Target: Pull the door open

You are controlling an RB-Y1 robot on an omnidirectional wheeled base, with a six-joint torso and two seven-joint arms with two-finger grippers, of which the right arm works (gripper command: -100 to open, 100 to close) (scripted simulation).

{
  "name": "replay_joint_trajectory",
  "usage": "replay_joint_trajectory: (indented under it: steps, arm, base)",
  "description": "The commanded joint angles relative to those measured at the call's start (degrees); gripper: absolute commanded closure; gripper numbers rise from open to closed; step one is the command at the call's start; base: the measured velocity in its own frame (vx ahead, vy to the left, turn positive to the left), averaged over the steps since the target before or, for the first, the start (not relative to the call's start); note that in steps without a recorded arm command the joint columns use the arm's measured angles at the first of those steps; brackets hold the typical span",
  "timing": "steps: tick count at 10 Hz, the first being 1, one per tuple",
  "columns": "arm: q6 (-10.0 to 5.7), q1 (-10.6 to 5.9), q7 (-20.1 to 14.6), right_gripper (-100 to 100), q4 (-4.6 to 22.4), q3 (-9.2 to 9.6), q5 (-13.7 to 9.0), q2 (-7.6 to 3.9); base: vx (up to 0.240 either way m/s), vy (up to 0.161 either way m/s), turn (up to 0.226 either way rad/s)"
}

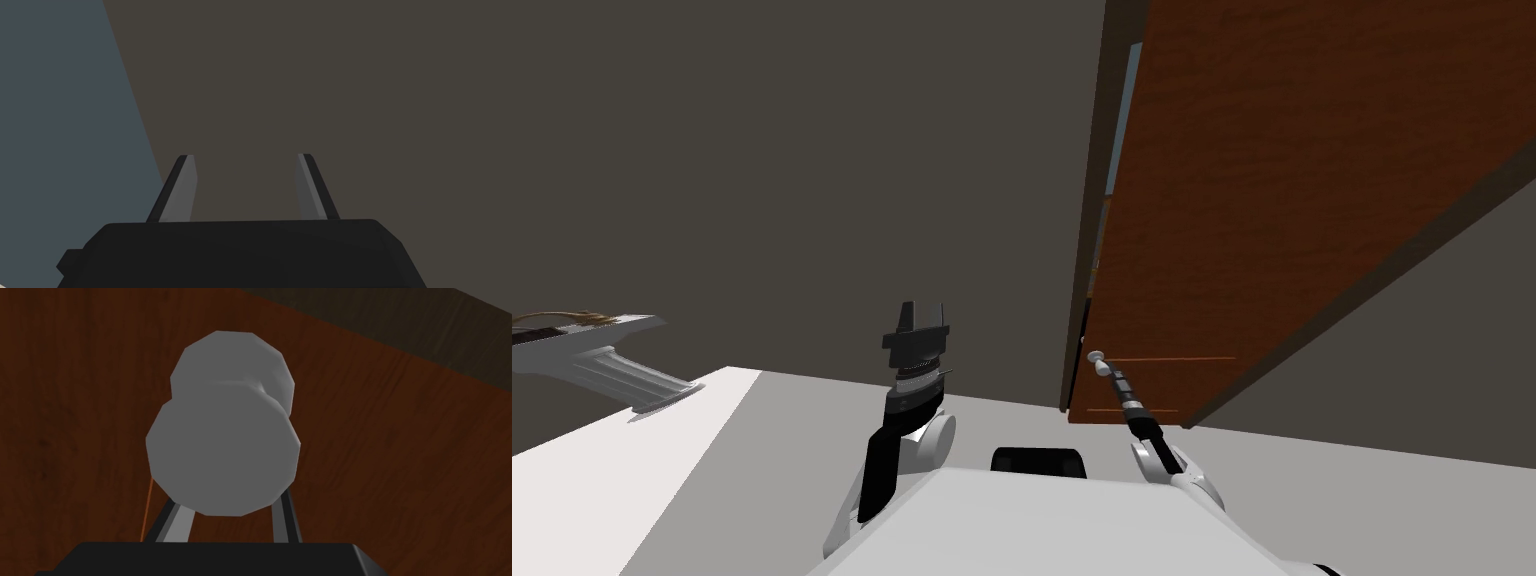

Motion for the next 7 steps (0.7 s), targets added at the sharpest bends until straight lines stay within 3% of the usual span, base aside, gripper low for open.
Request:
replay_joint_trajectory:
  steps: [1, 2, 4, 7]
  arm:
    - [0.23, 0.55, -1.6, 100, -1.22, 1.53, 0.18, 1.55]
    - [0.23, 0.55, -1.6, 100, -1.22, 1.53, 0.18, 1.55]
    - [0.41, 0.67, -5.36, 100, -1.37, 2.04, -1.85, 1.36]
    - [0.51, 0.73, -8.73, 100, -1.45, 2.29, -2.88, 1.26]
  base:
    - [-0.039, -0.025, 0.081]
    - [-0.023, -0.026, -0.017]
    - [-0.038, -0.024, 0.098]
    - [-0.039, -0.016, 0.05]
